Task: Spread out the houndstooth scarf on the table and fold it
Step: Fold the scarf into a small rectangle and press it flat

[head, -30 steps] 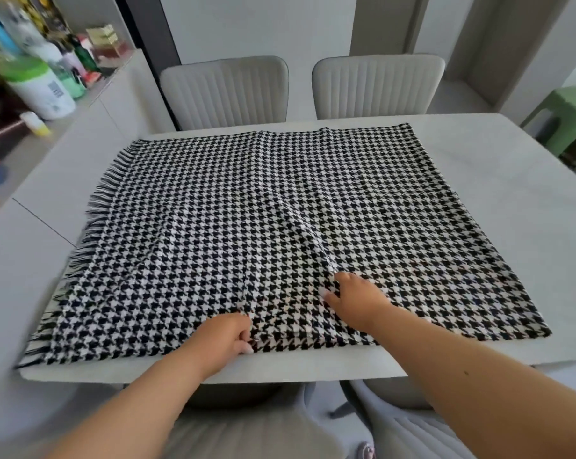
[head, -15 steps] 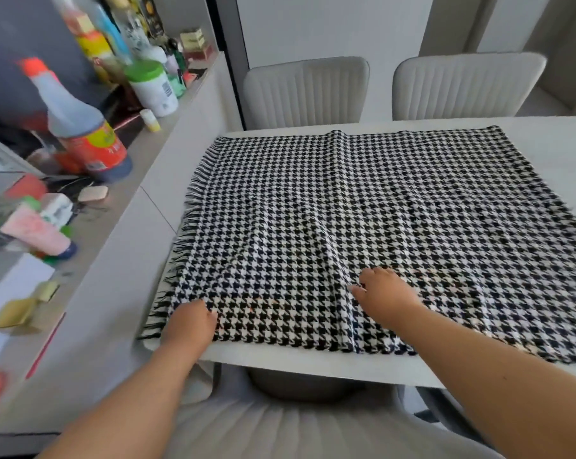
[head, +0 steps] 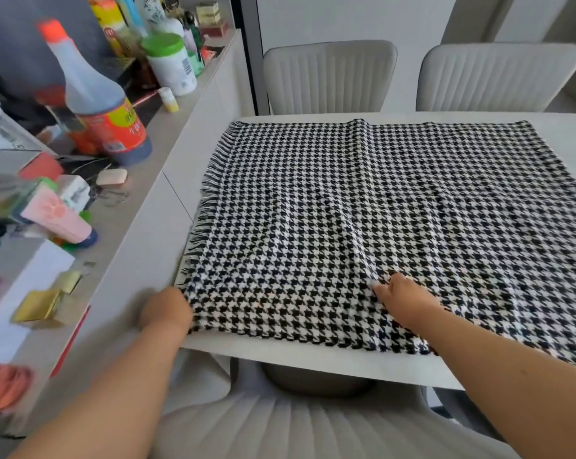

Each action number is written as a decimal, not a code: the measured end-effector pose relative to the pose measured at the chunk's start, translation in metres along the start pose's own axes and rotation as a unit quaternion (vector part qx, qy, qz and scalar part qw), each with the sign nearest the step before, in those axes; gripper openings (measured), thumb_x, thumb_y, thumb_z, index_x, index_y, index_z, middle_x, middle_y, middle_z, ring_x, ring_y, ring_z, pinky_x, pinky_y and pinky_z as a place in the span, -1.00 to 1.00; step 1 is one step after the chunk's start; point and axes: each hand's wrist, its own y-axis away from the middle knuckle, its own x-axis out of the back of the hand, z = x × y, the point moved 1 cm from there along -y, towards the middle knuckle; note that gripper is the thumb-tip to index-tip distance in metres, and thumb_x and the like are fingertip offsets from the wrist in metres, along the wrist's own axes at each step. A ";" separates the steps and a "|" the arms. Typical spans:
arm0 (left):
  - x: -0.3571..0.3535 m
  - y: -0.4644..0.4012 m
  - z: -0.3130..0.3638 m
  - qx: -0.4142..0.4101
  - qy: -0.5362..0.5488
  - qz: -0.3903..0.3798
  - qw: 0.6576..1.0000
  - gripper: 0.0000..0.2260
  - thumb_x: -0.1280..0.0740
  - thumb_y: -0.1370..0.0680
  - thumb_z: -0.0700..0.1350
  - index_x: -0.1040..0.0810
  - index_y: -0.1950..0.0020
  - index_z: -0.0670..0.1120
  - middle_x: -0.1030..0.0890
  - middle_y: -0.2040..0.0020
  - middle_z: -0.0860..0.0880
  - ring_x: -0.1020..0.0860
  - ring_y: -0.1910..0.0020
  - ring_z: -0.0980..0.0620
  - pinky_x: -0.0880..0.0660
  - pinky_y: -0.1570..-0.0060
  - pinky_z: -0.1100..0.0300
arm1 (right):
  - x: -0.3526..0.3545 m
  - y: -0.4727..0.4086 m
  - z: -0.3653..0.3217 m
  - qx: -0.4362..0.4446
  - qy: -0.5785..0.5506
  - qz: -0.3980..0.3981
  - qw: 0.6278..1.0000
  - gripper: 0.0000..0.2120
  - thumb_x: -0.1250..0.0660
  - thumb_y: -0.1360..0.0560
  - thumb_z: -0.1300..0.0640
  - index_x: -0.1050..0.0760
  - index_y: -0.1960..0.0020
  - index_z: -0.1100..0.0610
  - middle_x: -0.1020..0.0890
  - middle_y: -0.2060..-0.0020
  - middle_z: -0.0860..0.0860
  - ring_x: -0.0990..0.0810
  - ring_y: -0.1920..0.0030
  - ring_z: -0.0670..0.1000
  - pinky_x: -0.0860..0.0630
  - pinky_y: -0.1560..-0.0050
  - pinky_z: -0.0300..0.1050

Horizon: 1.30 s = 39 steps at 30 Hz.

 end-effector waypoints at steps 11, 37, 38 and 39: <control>-0.012 0.029 0.060 -0.333 -0.086 0.019 0.939 -0.49 -0.10 -0.60 0.15 -0.06 -0.53 0.21 -0.06 -0.56 0.00 -0.13 -0.50 -0.12 -0.30 -0.34 -0.07 | -0.005 0.013 -0.032 0.158 0.147 0.032 0.976 -0.46 0.01 -0.56 -0.28 -0.17 -0.48 -0.11 -0.30 -0.40 0.02 -0.32 -0.38 0.05 -0.41 -0.27 0.06; 0.012 0.233 0.290 -0.512 0.061 0.023 0.857 -0.70 -0.08 -0.62 0.12 -0.38 0.21 -0.01 -0.47 0.30 0.07 -0.42 0.35 0.08 -0.30 0.39 0.15 | 0.114 0.090 0.134 -0.003 -0.102 0.217 0.971 -0.65 -0.08 -0.60 -0.18 -0.49 -0.06 0.05 -0.58 0.09 0.00 -0.55 0.22 -0.04 -0.57 0.21 -0.06; 0.012 0.249 0.300 -0.520 0.061 0.024 0.852 -0.70 -0.08 -0.62 0.12 -0.39 0.20 -0.01 -0.48 0.29 0.06 -0.43 0.35 0.07 -0.31 0.39 0.15 | 0.123 0.099 0.148 -0.004 -0.121 0.227 0.966 -0.66 -0.09 -0.60 -0.17 -0.48 -0.03 0.06 -0.57 0.13 -0.01 -0.54 0.26 -0.04 -0.53 0.27 -0.10; 0.012 0.265 0.311 -0.526 0.061 0.021 0.848 -0.69 -0.08 -0.62 0.12 -0.40 0.19 -0.02 -0.50 0.28 0.06 -0.44 0.34 0.06 -0.31 0.38 0.14 | 0.131 0.108 0.164 -0.005 -0.140 0.236 0.962 -0.67 -0.10 -0.60 -0.17 -0.47 0.02 0.06 -0.56 0.19 -0.02 -0.52 0.30 -0.04 -0.48 0.33 -0.12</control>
